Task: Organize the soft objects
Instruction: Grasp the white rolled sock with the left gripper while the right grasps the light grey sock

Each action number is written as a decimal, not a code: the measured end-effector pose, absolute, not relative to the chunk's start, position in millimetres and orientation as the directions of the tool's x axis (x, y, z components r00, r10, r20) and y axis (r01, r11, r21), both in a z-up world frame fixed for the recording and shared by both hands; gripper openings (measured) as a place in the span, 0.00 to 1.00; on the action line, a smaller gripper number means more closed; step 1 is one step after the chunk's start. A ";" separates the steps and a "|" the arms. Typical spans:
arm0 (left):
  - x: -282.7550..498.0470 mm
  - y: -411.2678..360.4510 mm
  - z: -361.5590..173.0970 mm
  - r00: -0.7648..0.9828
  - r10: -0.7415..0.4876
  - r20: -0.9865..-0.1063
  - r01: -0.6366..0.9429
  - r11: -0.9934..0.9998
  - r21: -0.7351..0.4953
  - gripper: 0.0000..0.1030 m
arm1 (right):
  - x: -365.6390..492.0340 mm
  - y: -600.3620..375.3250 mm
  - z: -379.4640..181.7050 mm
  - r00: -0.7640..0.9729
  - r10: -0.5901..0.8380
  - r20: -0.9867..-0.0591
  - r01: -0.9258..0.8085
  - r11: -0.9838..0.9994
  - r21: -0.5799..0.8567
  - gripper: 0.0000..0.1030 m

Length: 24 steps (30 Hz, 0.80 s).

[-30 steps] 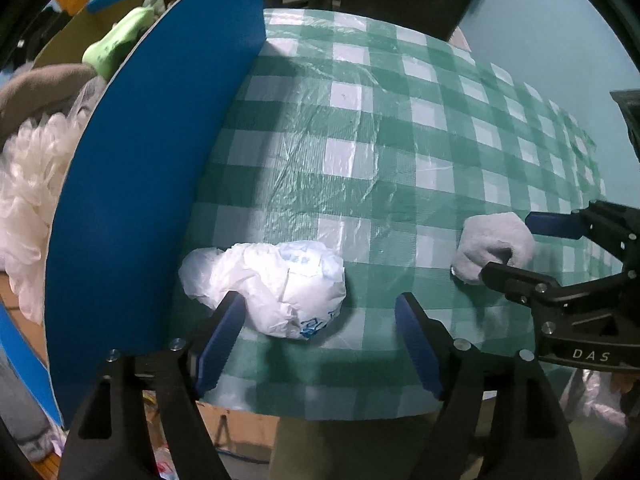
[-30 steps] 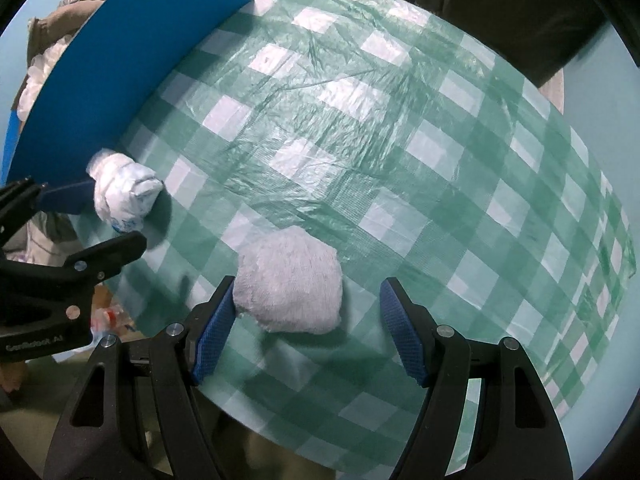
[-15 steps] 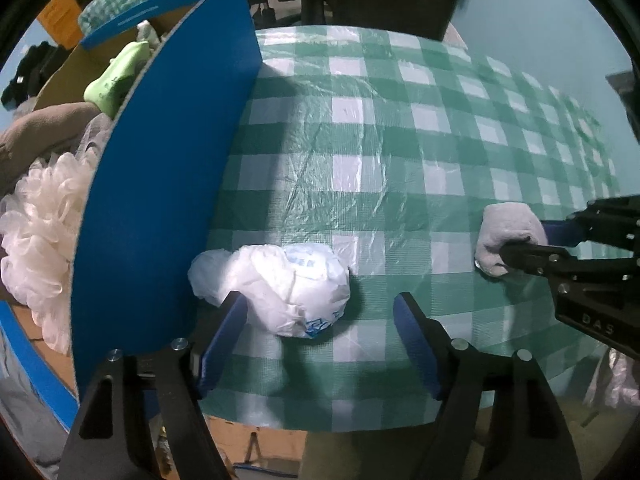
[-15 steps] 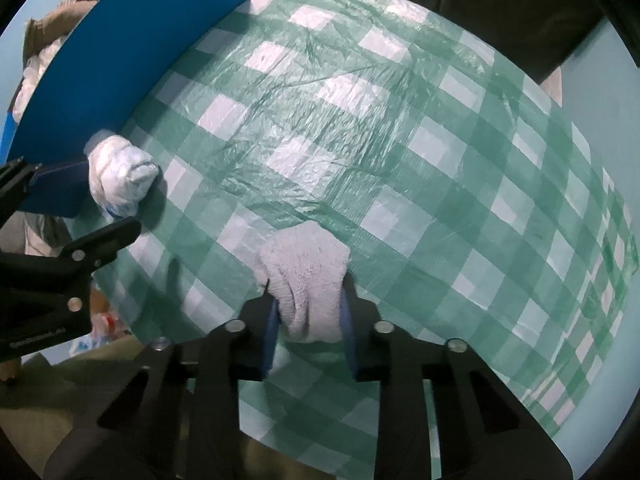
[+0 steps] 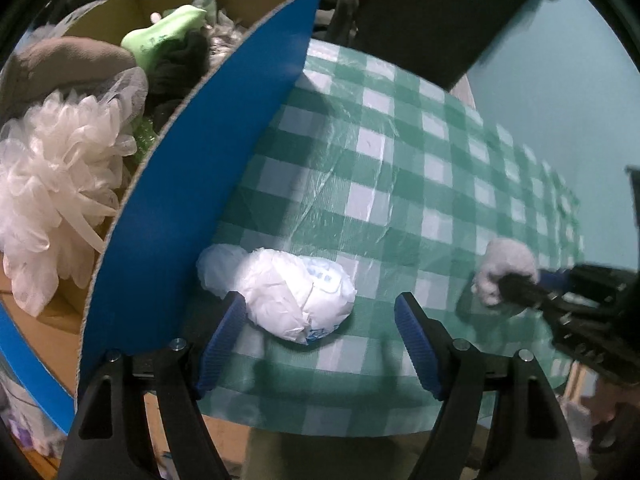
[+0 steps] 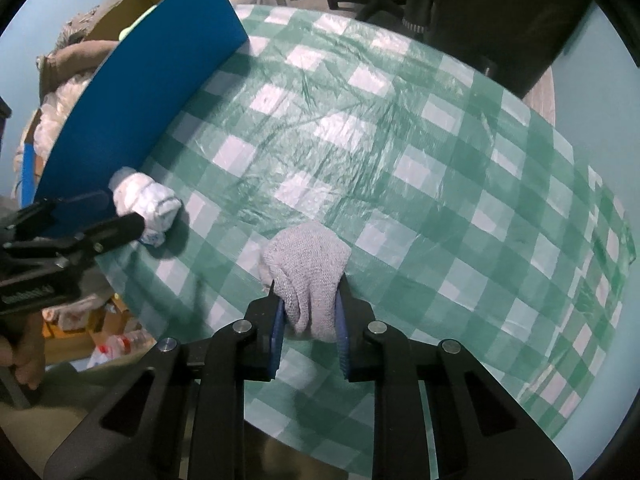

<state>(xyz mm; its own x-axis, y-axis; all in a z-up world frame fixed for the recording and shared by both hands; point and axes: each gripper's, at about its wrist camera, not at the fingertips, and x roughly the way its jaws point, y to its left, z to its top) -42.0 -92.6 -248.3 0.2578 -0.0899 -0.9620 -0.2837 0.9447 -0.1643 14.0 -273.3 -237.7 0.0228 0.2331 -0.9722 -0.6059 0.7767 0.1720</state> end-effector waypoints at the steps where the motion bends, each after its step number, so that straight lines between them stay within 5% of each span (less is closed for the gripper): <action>1: -41.4 -94.6 -249.1 0.250 -0.084 -0.965 -0.273 0.950 -0.153 0.76 | 14.7 -273.6 -236.2 0.025 0.235 -0.972 -0.605 0.777 0.173 0.19; 17: -25.8 -122.1 -275.2 0.260 0.105 -0.960 -0.116 0.990 0.077 0.82 | 13.3 -279.7 -226.9 0.027 0.257 -0.966 -0.568 0.800 0.196 0.19; 21: -26.5 -123.3 -274.0 0.297 0.163 -0.941 -0.090 0.986 0.142 0.58 | 14.2 -281.0 -225.3 0.031 0.255 -0.966 -0.562 0.804 0.194 0.19; 24: -25.9 -113.7 -270.9 0.307 0.116 -0.945 -0.100 0.991 0.089 0.56 | 15.0 -282.5 -223.7 0.035 0.257 -0.966 -0.555 0.808 0.195 0.19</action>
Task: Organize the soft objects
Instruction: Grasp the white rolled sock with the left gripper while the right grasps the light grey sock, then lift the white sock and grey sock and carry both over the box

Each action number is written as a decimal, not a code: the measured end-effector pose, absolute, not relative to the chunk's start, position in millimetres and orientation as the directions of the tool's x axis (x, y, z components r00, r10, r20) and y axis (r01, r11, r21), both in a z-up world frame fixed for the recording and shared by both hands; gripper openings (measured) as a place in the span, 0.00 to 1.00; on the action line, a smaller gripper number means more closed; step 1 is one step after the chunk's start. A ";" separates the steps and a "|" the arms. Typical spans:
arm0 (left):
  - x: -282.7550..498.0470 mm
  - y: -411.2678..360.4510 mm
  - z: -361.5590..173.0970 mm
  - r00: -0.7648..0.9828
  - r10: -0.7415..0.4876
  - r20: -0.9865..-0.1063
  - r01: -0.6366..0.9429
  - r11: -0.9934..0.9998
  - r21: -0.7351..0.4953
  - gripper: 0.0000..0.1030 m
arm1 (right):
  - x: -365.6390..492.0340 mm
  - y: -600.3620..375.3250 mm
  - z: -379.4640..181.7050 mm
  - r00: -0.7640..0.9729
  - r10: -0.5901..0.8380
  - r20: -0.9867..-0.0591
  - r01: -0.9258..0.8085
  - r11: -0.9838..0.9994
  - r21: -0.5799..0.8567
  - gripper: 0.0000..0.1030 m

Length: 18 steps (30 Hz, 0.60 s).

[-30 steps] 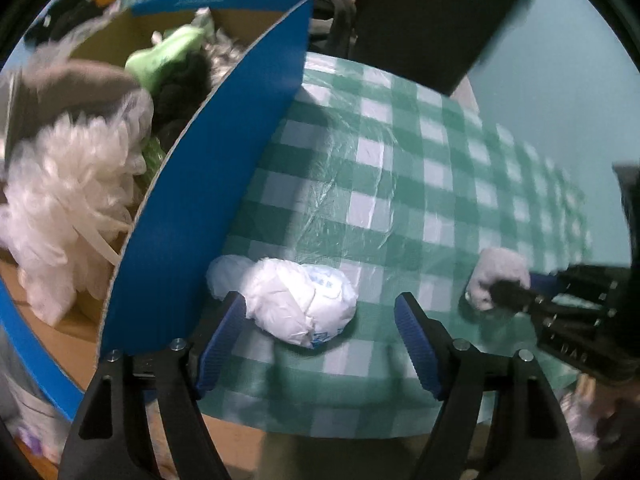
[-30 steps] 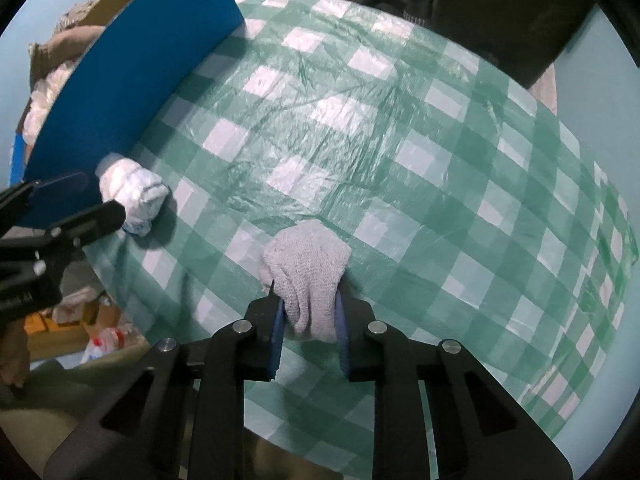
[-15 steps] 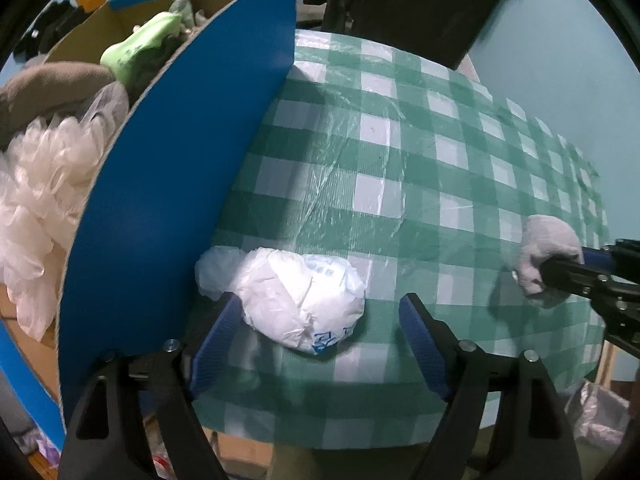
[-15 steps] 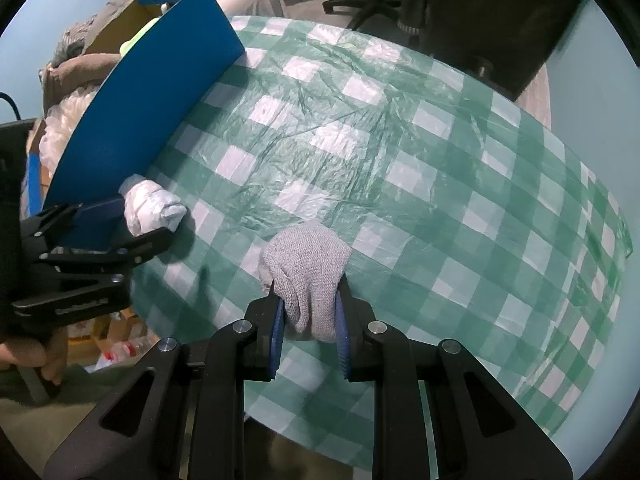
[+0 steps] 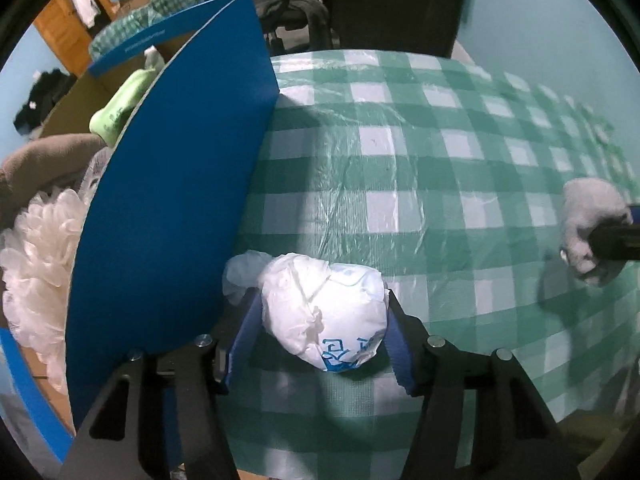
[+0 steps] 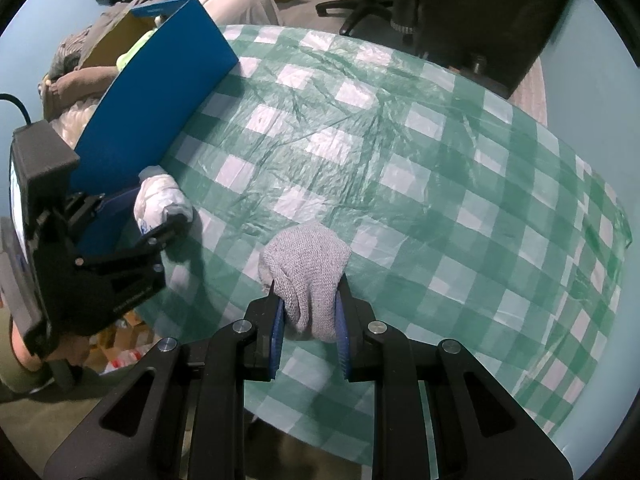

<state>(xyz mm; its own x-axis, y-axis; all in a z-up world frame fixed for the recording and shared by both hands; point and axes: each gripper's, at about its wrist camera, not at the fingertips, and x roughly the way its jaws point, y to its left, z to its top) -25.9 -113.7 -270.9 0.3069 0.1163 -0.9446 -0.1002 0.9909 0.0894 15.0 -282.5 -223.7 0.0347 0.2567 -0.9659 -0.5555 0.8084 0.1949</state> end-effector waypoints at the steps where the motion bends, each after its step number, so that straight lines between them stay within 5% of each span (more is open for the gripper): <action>1: -26.2 -112.0 -269.7 0.308 0.108 -0.945 -0.099 0.992 0.081 0.55 | 15.2 -282.8 -223.1 0.036 0.258 -0.966 -0.553 0.810 0.196 0.19; 18: -21.5 -108.1 -208.8 0.360 -0.014 -0.933 -0.074 0.996 -0.044 0.45 | 23.8 -275.8 -195.9 0.068 0.295 -0.953 -0.559 0.802 0.208 0.19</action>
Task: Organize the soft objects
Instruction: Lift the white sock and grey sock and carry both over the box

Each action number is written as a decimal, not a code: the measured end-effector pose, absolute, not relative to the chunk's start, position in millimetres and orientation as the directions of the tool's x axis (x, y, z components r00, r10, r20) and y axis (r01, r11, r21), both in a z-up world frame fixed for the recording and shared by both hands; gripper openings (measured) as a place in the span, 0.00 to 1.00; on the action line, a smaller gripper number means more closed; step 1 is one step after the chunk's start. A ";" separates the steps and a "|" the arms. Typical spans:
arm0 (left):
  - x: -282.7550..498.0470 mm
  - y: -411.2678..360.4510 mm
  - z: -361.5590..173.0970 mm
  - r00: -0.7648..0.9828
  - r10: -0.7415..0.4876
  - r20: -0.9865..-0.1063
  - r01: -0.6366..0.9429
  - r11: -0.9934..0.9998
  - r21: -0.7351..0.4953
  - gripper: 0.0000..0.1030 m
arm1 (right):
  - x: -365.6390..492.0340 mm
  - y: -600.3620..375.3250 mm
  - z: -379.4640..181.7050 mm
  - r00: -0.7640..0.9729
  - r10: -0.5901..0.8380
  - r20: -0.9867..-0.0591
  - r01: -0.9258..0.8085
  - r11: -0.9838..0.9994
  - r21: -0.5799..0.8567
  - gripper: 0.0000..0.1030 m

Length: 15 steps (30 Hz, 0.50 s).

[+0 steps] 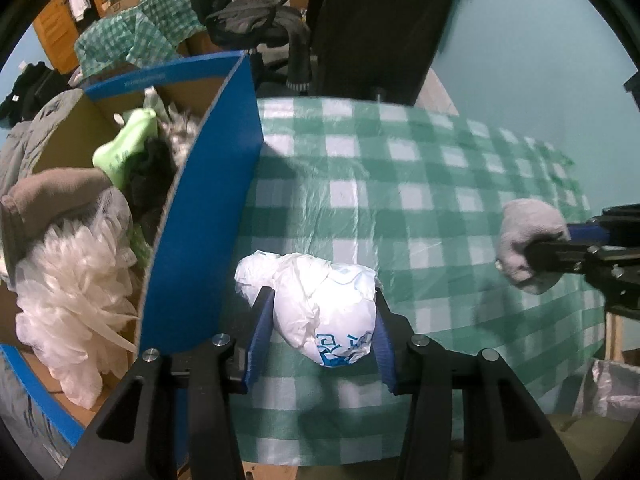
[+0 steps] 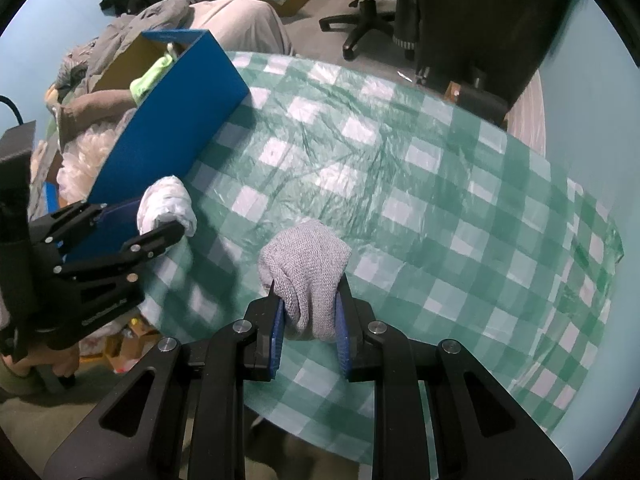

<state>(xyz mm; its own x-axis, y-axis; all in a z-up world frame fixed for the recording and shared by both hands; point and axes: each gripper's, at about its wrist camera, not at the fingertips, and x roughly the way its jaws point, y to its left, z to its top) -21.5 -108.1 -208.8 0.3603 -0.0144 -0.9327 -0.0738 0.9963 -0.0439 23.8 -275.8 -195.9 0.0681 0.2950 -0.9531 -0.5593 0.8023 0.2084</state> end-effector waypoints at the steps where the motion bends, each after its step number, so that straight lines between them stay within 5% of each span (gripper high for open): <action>1: -21.1 -106.3 -204.3 0.365 -0.018 -0.931 -0.074 0.996 -0.048 0.45 | 23.9 -275.4 -193.5 0.070 0.298 -0.952 -0.561 0.801 0.210 0.19; 15: -11.8 -76.2 -153.4 0.432 -0.072 -0.899 -0.112 0.985 -0.132 0.45 | 31.5 -254.1 -158.9 0.107 0.343 -0.933 -0.570 0.790 0.225 0.19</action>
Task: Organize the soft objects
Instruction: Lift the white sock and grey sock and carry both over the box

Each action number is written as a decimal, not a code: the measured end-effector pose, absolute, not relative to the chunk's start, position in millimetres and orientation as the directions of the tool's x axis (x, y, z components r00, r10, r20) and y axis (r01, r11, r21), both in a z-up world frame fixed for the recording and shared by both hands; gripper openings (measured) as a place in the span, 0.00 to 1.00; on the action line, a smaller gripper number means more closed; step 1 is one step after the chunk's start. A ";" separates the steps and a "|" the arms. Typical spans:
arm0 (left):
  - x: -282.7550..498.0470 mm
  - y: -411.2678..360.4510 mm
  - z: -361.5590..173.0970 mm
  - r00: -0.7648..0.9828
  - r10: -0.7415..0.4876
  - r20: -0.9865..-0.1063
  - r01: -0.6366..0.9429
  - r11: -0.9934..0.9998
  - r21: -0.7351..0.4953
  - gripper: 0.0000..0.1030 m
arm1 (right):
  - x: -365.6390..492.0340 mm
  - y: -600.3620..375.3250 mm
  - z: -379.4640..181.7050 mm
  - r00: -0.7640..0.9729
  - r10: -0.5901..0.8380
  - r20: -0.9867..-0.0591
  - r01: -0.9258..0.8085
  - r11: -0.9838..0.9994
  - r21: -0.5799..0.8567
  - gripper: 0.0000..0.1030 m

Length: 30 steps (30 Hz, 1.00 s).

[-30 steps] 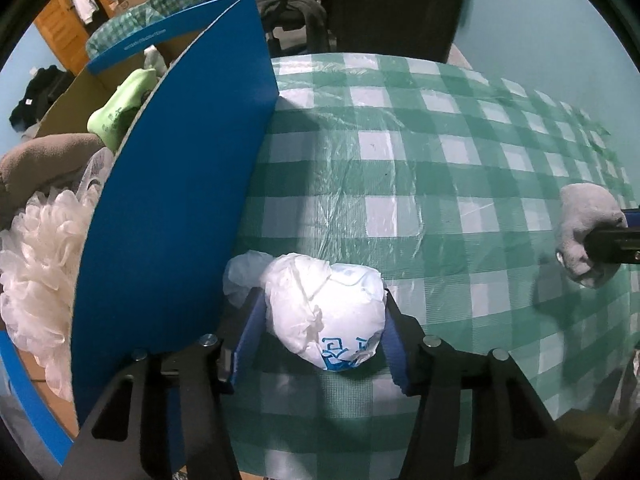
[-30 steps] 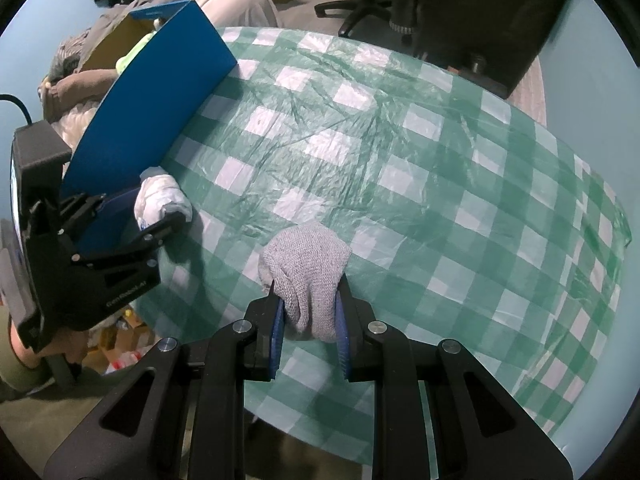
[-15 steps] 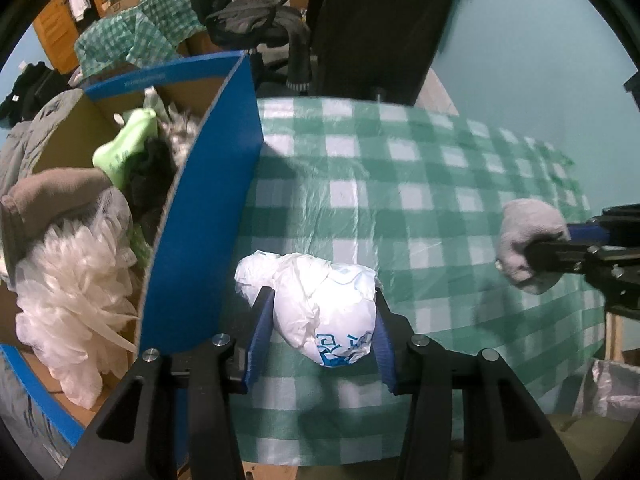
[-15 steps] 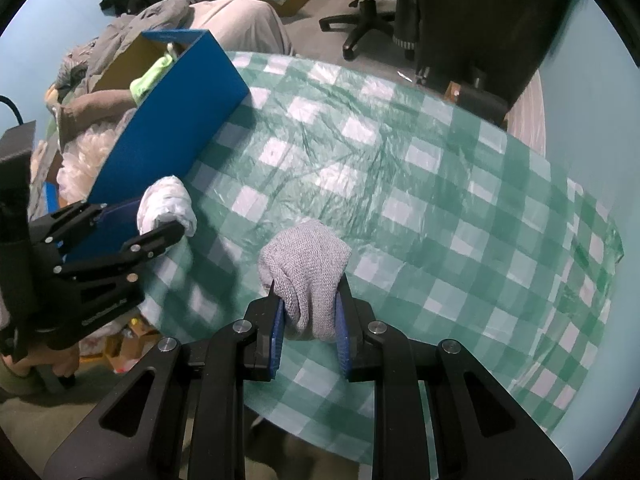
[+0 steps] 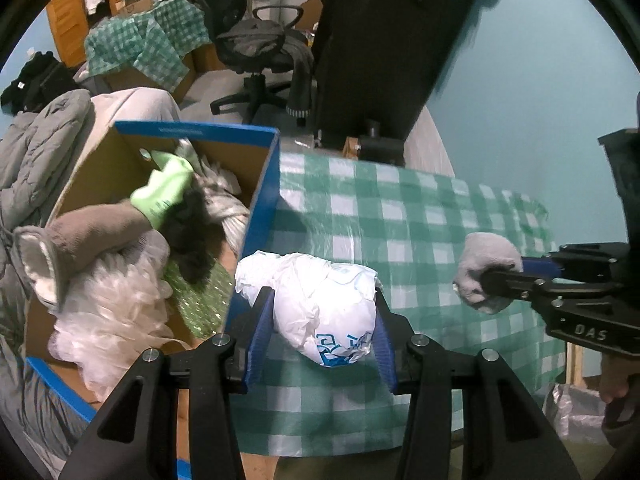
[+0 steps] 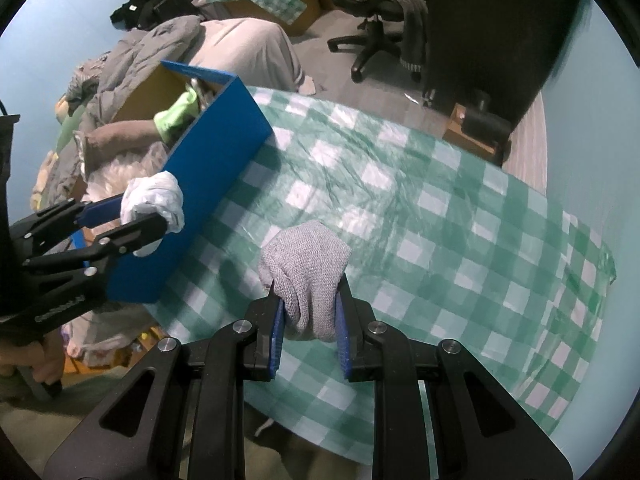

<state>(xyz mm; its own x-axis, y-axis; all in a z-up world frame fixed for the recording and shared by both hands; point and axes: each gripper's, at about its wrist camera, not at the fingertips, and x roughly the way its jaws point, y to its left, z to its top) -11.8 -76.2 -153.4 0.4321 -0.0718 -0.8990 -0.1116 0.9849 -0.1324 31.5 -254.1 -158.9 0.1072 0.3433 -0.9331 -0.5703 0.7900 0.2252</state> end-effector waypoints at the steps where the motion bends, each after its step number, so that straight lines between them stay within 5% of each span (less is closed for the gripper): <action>1: -12.3 -73.2 -149.6 0.436 -0.075 -0.897 -0.113 0.984 -0.137 0.45 | 31.8 -251.1 -156.9 0.109 0.346 -0.932 -0.572 0.788 0.226 0.19; 16: -15.0 -21.7 -98.4 0.511 -0.027 -0.859 -0.149 0.981 -0.120 0.45 | 39.2 -189.1 -123.5 0.131 0.406 -0.905 -0.637 0.734 0.237 0.19; 30: -14.5 35.1 -131.7 0.475 0.015 -0.880 -0.217 0.971 -0.101 0.45 | 51.0 -111.5 -116.6 0.103 0.454 -0.885 -0.700 0.666 0.260 0.19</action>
<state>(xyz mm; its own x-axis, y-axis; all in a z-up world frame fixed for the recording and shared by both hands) -14.5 35.1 -131.7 0.4754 0.0149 -0.8796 -0.2168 0.9710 -0.1007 51.0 -111.5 -116.6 0.1028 0.4537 -0.8852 -0.6997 0.6655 0.2598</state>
